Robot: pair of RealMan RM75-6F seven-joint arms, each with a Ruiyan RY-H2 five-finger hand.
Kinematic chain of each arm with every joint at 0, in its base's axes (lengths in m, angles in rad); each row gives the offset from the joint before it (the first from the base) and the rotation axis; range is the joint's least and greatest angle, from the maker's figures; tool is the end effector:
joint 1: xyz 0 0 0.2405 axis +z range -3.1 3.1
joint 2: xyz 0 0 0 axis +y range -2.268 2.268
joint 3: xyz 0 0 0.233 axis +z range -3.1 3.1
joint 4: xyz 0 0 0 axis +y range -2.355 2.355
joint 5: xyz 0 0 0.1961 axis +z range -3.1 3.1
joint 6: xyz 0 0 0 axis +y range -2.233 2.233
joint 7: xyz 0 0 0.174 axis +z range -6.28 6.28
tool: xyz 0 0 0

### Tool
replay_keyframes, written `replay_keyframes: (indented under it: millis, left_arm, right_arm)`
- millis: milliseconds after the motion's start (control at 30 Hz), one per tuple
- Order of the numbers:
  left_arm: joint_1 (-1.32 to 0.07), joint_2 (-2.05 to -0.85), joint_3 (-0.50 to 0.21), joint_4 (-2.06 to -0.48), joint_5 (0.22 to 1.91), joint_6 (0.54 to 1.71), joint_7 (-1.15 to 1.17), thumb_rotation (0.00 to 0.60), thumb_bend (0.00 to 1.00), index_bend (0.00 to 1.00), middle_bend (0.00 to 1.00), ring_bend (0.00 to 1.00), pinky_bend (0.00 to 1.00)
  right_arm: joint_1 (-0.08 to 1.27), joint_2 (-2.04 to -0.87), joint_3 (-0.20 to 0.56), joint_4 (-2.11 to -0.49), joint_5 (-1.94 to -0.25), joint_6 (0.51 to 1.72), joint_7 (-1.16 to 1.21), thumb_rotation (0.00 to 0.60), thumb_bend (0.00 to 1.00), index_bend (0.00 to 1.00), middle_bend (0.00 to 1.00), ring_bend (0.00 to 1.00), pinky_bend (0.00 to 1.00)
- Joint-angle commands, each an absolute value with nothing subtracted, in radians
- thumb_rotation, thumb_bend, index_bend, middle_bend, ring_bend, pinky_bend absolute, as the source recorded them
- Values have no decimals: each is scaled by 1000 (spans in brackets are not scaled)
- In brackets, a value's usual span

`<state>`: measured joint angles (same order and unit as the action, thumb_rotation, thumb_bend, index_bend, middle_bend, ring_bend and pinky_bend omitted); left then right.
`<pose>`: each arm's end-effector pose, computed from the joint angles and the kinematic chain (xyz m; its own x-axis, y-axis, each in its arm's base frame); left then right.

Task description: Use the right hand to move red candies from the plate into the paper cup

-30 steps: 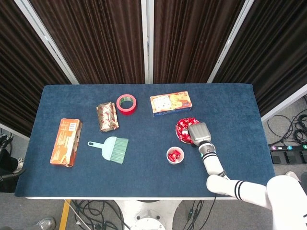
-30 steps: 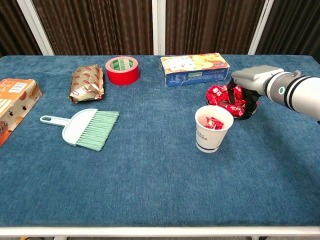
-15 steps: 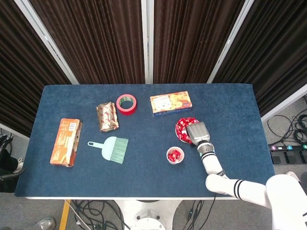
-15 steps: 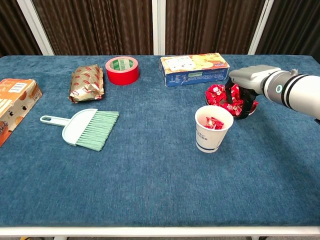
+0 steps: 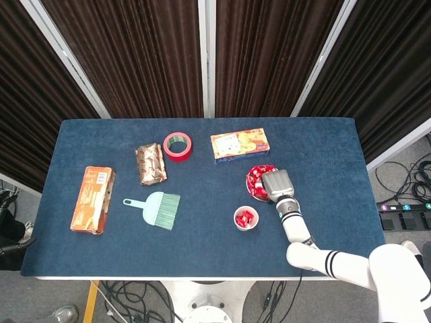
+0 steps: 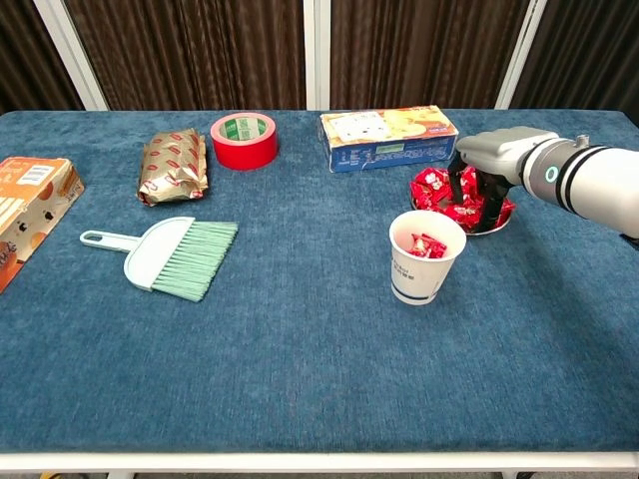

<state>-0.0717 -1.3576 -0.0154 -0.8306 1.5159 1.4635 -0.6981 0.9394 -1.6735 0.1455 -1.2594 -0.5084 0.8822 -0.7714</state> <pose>-0.3942 0.2038 0.1758 0.2486 0.0135 0.9685 0.9676 0.0422 -0.2490 -0.1606 -0.3922 -0.0470 0.6266 -0.4017 0.6678 -0.7694 -0.1826 0.6121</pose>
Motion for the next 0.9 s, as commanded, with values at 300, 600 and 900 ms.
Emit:
replay_keyframes:
  millis: [300, 600, 900]
  left_arm:
    - [-72, -1362, -13, -823, 1522, 1467, -711, 456, 92, 144, 136, 54, 191]
    - [-71, -1366, -7, -818, 1527, 1467, -717, 444, 92, 144, 137, 54, 191]
    - [-74, -1364, -9, -818, 1527, 1469, -720, 439, 91, 144, 136, 54, 191]
  right_arm:
    - [949, -1689, 146, -1233, -487, 879, -783, 600, 98, 493, 1000, 1000, 936]
    - [957, -1705, 148, -1207, -479, 865, -785, 600, 101, 519, 1000, 1000, 937]
    - [958, -1707, 145, -1204, -480, 860, -784, 600, 135, 596, 1000, 1000, 941]
